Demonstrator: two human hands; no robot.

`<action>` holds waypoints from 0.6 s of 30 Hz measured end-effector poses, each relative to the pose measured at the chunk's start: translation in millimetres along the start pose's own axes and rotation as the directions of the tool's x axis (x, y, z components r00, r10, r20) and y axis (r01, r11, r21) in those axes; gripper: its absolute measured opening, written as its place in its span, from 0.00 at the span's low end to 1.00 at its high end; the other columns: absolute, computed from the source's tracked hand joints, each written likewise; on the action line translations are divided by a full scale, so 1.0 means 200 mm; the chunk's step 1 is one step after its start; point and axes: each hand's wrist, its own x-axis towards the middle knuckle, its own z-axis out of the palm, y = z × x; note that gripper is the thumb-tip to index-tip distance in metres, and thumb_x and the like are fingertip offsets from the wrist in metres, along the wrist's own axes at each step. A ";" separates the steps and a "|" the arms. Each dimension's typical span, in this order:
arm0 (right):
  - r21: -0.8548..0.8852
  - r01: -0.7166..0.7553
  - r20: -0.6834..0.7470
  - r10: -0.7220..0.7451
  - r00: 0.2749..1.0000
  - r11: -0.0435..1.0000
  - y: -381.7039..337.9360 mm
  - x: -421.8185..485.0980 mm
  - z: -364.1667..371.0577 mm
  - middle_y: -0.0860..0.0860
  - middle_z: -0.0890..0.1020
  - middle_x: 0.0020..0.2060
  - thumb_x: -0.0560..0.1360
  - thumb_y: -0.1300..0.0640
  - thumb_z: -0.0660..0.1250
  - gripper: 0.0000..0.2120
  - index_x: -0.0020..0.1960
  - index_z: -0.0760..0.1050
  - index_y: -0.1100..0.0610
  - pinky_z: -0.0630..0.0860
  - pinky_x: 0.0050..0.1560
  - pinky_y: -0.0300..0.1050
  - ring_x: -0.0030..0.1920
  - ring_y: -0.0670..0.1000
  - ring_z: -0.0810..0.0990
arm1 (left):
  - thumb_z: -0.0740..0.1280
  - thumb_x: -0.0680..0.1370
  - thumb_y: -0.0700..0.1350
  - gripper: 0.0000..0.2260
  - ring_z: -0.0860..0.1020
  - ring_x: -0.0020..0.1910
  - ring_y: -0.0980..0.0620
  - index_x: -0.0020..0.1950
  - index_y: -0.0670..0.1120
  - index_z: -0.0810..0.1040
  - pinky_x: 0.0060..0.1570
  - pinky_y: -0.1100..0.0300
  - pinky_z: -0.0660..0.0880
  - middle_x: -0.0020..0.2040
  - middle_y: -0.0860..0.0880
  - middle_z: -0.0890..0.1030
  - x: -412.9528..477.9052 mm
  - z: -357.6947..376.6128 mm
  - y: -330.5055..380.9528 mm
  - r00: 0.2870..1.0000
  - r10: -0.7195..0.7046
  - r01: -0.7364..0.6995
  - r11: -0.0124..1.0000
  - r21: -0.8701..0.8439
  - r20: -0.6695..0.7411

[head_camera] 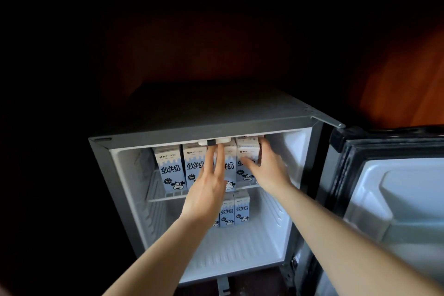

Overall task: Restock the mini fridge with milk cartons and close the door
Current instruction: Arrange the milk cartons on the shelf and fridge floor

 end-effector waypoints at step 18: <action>-0.096 -0.062 0.049 0.067 0.997 0.993 0.07 0.00 0.13 0.53 0.80 0.54 0.70 0.43 0.70 0.23 0.57 0.74 0.57 0.70 0.46 0.44 0.55 0.55 0.78 | 0.72 0.71 0.45 0.38 0.52 0.74 0.44 0.76 0.45 0.55 0.68 0.49 0.54 0.77 0.47 0.49 -0.09 0.21 -0.14 0.971 0.238 -0.228 0.932 0.283 -0.003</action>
